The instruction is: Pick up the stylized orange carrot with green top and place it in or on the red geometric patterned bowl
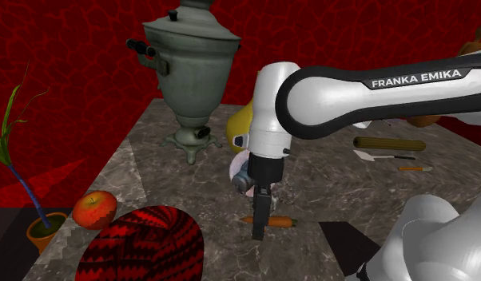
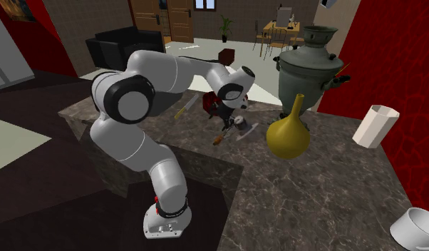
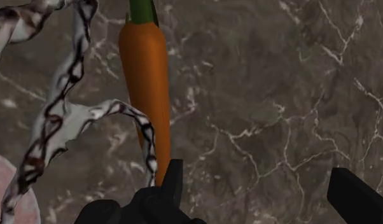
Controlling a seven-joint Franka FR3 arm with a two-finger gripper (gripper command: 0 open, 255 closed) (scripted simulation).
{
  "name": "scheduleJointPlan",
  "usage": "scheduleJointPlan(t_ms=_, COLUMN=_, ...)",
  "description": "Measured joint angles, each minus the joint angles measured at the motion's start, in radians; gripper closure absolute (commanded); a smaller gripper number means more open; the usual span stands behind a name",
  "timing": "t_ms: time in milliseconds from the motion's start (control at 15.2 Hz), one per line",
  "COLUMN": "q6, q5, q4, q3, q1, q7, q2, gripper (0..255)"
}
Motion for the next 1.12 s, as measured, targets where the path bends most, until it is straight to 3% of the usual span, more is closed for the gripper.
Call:
scheduleJointPlan(t_ms=132, q6=0.034, q5=0.073, q4=-0.024, q3=0.047, q1=-0.039, q7=-0.019, q2=0.007, gripper=0)
scheduleJointPlan(t_ms=198, q6=0.027, q5=0.078, q4=-0.018, q3=0.071, q1=-0.061, q7=-0.017, q2=0.01, gripper=0)
scheduleJointPlan(t_ms=396, q6=0.024, q5=-0.134, q4=0.0, q3=0.12, q1=-0.12, q7=-0.024, q2=0.037, gripper=0)
scheduleJointPlan(t_ms=462, q6=0.018, q5=-0.164, q4=-0.013, q3=0.119, q1=-0.125, q7=-0.032, q2=0.021, gripper=255)
scheduleJointPlan(t_ms=1122, q6=0.006, q5=-0.197, q4=-0.023, q3=0.115, q1=-0.132, q7=-0.044, q2=0.003, gripper=255)
